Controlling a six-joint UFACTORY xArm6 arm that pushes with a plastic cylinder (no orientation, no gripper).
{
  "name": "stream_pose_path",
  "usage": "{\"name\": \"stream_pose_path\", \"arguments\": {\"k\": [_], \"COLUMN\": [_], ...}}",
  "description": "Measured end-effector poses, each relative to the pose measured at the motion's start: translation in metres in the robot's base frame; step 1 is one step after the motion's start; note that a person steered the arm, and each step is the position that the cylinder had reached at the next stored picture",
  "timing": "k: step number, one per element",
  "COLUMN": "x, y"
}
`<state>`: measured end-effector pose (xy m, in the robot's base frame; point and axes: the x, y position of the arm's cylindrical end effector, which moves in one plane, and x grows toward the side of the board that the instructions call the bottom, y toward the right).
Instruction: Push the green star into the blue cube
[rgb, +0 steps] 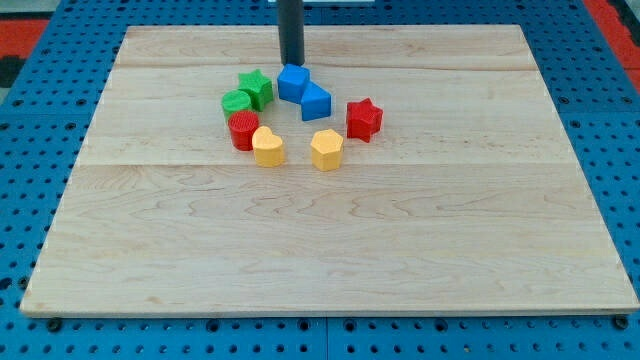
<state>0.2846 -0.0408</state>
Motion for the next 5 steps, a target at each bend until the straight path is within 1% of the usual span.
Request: {"name": "stream_pose_path", "arguments": {"k": [1, 2, 3, 4, 5], "x": [0.046, 0.043, -0.002, -0.014, 0.020], "y": [-0.004, 0.005, -0.008, -0.056, -0.059]}}
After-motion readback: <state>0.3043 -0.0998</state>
